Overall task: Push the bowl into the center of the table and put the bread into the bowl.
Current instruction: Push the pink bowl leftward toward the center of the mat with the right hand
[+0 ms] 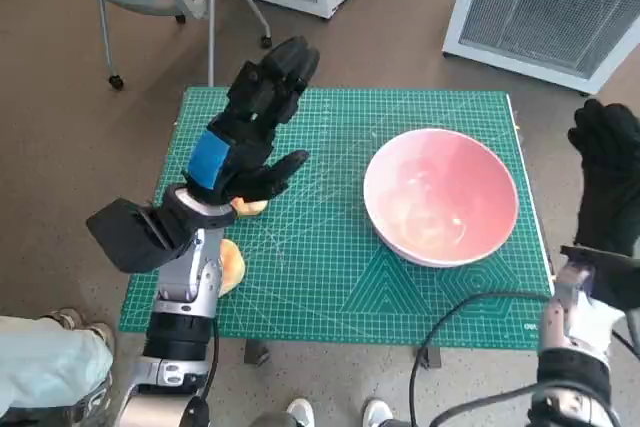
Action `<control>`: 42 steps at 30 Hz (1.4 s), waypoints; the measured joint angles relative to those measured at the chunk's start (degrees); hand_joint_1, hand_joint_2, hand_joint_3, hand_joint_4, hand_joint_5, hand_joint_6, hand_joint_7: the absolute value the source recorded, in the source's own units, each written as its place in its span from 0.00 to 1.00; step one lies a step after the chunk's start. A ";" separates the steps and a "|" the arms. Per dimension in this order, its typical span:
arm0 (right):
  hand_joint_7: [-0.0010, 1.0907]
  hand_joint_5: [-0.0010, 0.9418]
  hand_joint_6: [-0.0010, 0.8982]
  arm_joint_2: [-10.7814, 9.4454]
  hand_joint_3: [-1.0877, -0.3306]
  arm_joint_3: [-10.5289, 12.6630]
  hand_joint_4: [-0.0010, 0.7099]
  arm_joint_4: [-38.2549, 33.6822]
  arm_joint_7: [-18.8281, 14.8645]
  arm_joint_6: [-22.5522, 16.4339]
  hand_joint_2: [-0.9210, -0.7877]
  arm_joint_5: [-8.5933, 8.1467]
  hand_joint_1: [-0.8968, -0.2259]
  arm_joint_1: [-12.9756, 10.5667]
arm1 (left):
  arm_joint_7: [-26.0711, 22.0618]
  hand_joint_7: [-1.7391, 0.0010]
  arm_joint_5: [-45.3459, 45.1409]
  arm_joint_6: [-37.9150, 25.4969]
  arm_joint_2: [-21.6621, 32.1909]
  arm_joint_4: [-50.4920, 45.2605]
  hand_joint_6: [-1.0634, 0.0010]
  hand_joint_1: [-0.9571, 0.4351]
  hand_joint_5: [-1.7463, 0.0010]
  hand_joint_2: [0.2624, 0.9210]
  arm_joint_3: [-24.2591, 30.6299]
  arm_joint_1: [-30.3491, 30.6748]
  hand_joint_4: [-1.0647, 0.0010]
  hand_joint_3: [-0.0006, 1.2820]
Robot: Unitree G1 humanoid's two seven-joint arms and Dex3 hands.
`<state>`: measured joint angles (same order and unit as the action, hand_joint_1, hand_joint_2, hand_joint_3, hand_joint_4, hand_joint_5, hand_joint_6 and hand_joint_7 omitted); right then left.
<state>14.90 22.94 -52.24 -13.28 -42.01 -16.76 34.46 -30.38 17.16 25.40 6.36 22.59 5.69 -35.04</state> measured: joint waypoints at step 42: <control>0.36 0.02 0.25 -13.02 0.46 11.86 0.32 -21.96 -2.41 18.17 0.00 -12.19 0.50 13.93 | 2.32 0.81 -1.12 -0.36 3.68 -4.56 0.93 0.25 1.00 1.00 1.66 3.61 0.85 0.31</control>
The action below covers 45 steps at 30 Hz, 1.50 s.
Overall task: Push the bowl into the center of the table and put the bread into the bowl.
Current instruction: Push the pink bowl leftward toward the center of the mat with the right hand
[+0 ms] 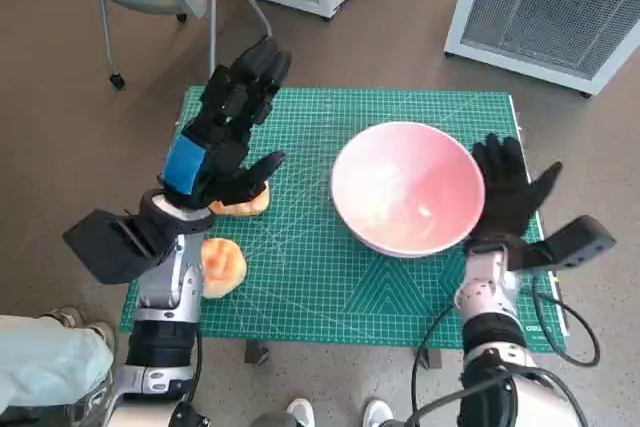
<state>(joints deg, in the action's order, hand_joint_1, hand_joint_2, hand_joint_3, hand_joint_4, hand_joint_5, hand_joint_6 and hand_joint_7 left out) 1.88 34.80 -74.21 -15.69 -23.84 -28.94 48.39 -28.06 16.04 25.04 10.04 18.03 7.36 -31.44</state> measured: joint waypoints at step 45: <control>0.25 0.00 0.27 -0.01 0.38 -5.60 0.30 2.28 -0.11 -2.20 0.00 7.37 0.47 3.59 | 4.84 0.90 -0.51 -1.21 2.99 -6.17 0.84 0.23 1.00 1.00 0.99 5.41 0.84 0.28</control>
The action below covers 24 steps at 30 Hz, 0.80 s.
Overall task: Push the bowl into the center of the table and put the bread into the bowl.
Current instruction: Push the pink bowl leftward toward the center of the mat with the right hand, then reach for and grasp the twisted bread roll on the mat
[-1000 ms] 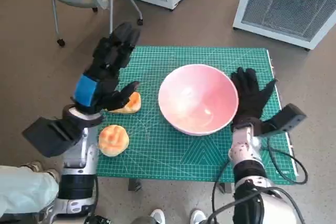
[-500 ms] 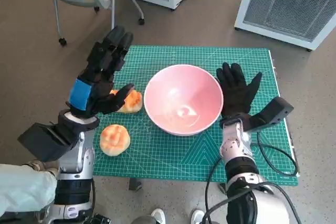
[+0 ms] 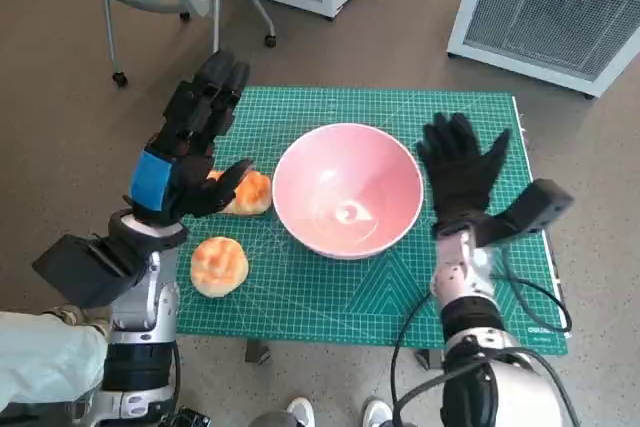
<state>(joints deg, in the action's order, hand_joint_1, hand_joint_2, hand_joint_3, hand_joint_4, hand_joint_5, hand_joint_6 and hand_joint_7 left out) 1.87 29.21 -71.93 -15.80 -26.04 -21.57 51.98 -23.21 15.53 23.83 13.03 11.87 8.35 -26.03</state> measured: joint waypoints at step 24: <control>0.51 0.00 0.00 6.29 0.41 -15.75 0.17 40.06 -10.51 -13.00 0.00 6.75 0.35 -14.75 | 0.35 0.93 -6.78 3.52 5.41 6.63 0.85 0.26 1.00 1.00 0.36 -4.10 0.85 0.24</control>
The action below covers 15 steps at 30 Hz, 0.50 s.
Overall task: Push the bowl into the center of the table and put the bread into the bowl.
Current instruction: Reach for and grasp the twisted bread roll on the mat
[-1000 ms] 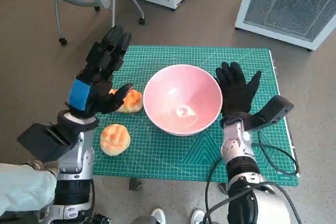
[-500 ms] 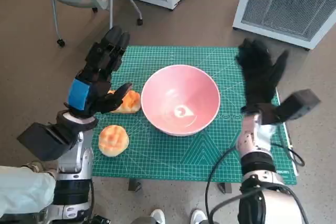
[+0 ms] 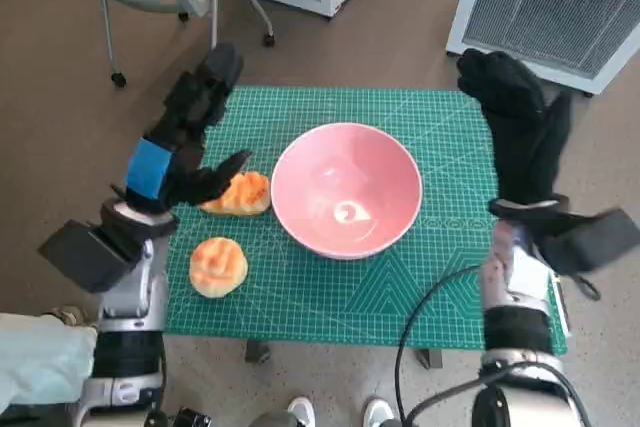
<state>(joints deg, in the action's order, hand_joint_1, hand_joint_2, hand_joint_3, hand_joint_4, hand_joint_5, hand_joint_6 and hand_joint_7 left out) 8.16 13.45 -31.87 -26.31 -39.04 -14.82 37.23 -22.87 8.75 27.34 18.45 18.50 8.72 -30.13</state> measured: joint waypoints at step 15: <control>0.49 0.01 0.00 2.62 0.43 -2.62 0.18 15.11 0.78 5.60 0.00 0.33 0.28 -6.96 | 6.61 0.95 -24.39 -0.41 13.75 10.87 0.83 0.35 1.00 0.85 -5.63 -5.67 0.93 0.01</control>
<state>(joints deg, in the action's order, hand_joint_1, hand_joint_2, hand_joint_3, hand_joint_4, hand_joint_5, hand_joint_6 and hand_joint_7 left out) 10.78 10.84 -16.75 -25.53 -33.44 -14.49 30.27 -16.25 -15.64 26.94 32.20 29.37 3.08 -35.80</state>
